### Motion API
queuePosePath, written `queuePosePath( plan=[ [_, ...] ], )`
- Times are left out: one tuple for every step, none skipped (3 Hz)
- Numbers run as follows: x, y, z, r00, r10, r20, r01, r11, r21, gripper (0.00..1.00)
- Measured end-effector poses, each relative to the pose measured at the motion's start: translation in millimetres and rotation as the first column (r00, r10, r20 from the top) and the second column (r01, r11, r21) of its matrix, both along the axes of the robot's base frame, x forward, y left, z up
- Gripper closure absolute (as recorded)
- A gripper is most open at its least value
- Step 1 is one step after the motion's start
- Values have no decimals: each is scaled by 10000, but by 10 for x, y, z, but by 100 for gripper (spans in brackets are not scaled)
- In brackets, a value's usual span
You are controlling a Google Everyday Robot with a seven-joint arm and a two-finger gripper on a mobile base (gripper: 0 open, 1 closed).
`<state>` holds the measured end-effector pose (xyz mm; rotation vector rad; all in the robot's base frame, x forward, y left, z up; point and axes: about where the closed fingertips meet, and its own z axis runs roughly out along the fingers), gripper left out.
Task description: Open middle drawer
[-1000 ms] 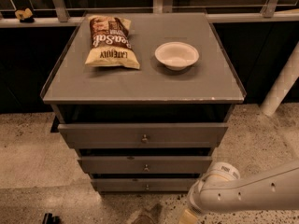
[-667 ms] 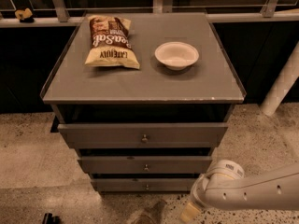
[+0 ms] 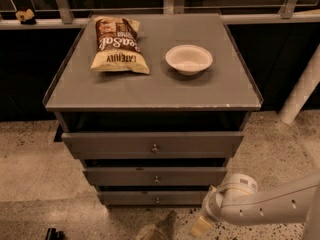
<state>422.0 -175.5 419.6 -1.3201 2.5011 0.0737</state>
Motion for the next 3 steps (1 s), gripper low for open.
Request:
queuePosePath(
  plan=[
    [-143,235,-270,9900,1386,-276,-1373,9895,451,0],
    [-102,286,-252,9880,1538,-156,-1527,9867,555,0],
    [-32,257,-197,9862,1652,61,-1654,9855,391,0]
  ],
)
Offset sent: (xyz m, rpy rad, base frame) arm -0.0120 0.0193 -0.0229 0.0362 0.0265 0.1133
